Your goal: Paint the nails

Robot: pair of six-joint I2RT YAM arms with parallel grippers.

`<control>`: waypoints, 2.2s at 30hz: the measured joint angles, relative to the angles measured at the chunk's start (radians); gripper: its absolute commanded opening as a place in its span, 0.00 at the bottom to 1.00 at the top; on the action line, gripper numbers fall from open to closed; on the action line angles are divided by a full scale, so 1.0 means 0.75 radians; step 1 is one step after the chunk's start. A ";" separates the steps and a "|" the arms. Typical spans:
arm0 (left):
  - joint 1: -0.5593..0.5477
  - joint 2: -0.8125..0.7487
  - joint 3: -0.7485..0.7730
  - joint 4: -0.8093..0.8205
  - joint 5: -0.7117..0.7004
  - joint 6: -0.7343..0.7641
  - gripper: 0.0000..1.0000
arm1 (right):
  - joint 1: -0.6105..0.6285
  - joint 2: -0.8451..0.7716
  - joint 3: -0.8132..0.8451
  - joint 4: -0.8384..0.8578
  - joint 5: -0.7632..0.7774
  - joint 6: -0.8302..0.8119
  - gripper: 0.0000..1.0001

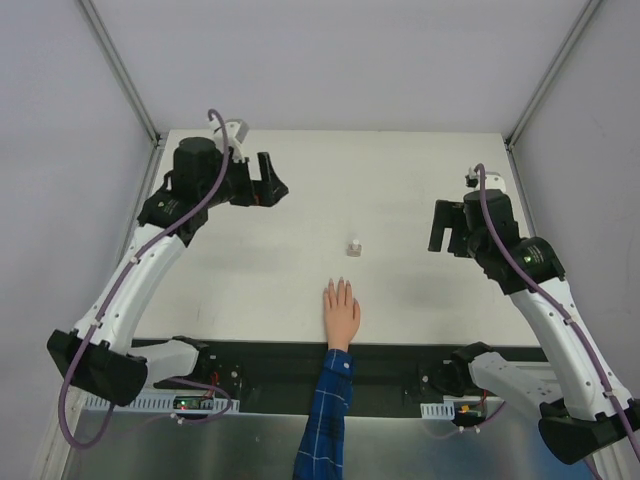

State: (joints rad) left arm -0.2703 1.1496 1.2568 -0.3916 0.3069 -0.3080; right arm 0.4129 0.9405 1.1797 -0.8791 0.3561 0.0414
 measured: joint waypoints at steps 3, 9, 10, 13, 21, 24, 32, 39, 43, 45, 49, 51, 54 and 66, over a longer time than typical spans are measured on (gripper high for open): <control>-0.139 0.128 0.064 -0.025 -0.066 0.041 0.93 | 0.000 -0.007 -0.017 0.022 -0.044 0.003 0.96; -0.370 0.470 0.249 -0.100 -0.228 0.124 0.80 | 0.000 -0.027 -0.077 0.033 -0.163 -0.002 0.96; -0.403 0.540 0.287 -0.106 -0.248 0.138 0.78 | 0.000 -0.027 -0.081 0.032 -0.179 -0.002 0.96; -0.484 0.715 0.385 -0.133 -0.289 0.168 0.75 | 0.000 -0.044 -0.105 0.043 -0.218 -0.002 0.96; -0.651 1.084 0.652 -0.199 -0.360 0.203 0.63 | 0.000 -0.164 -0.166 0.038 -0.229 -0.001 0.96; -0.698 1.180 0.725 -0.216 -0.388 0.207 0.59 | 0.000 -0.191 -0.178 0.029 -0.217 -0.001 0.96; -0.767 1.276 0.754 -0.259 -0.470 0.192 0.57 | 0.000 -0.211 -0.209 0.005 -0.202 -0.001 0.96; -0.776 1.280 0.754 -0.263 -0.514 0.185 0.49 | 0.000 -0.210 -0.212 0.001 -0.203 -0.001 0.96; -0.782 1.280 0.754 -0.263 -0.520 0.181 0.45 | 0.000 -0.202 -0.212 0.001 -0.204 -0.001 0.96; -0.784 1.281 0.754 -0.263 -0.520 0.179 0.45 | 0.000 -0.199 -0.212 0.001 -0.204 -0.001 0.96; -0.788 1.298 0.754 -0.263 -0.521 0.173 0.47 | 0.000 -0.198 -0.213 0.001 -0.205 -0.001 0.96; -0.794 1.312 0.753 -0.264 -0.520 0.166 0.48 | 0.000 -0.198 -0.215 0.002 -0.205 -0.001 0.96; -0.802 1.328 0.749 -0.266 -0.520 0.155 0.47 | 0.000 -0.198 -0.218 0.001 -0.207 -0.001 0.96; -0.811 1.333 0.749 -0.272 -0.528 0.146 0.40 | 0.000 -0.209 -0.220 0.001 -0.207 0.001 0.96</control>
State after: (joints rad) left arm -0.8783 2.1494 1.8187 -0.5957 -0.0895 -0.1982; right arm 0.4129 0.7841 1.0145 -0.8783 0.2008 0.0422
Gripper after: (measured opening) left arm 0.412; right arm 0.960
